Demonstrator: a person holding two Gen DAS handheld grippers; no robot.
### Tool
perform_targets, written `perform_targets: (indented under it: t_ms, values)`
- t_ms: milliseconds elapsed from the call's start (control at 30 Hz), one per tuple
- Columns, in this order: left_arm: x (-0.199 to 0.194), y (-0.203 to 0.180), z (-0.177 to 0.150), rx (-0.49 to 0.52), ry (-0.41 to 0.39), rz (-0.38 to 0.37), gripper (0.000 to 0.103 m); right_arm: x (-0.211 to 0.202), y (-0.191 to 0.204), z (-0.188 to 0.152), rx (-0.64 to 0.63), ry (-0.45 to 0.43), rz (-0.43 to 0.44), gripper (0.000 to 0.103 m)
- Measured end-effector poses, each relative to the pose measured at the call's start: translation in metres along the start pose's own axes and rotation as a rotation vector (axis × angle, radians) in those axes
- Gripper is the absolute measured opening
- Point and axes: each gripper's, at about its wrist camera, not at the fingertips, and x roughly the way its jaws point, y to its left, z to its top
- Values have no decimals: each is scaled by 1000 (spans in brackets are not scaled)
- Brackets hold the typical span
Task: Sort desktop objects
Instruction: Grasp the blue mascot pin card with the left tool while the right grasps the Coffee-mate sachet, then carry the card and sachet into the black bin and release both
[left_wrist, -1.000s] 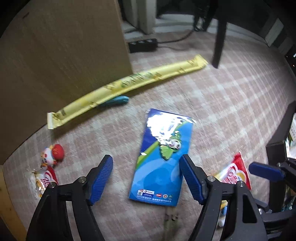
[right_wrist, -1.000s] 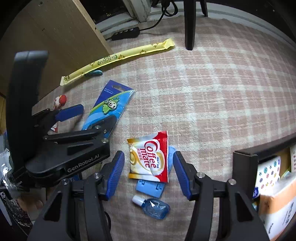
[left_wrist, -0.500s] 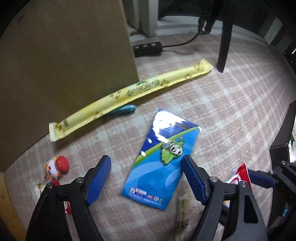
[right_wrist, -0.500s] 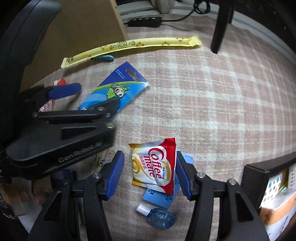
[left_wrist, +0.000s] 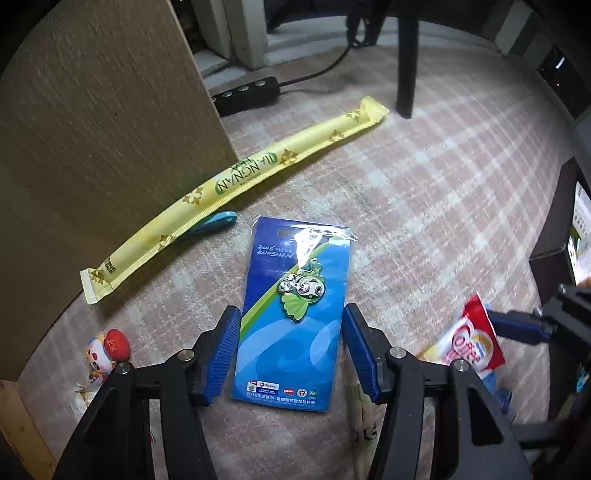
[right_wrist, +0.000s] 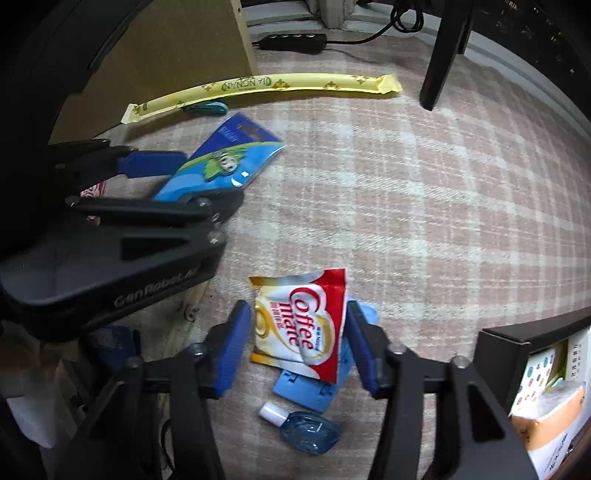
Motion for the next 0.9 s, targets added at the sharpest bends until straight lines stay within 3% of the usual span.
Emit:
perform_targets:
  t_ms: [233, 300, 400, 567, 733, 900]
  values:
    - [-3, 7, -11, -80, -12, -20, 54, -6, -10, 4, 38, -20, 29, 30]
    - [0, 20, -2, -103, -22, -29, 54, -10, -21, 6, 63, -14, 39, 3]
    - [0, 33, -12, -106, -25, -21, 54, -14, -41, 7, 84, 0, 62, 3]
    - [-6, 24, -22, -131, -35, -30, 54, -14, -41, 12, 95, 0, 107, 2]
    - [-37, 17, -72, -143, -68, -39, 53, -37, -47, 23, 105, -64, 118, 1]
    - [-65, 1, -87, -127, -108, -43, 53, -70, -68, 24, 114, -116, 136, 1]
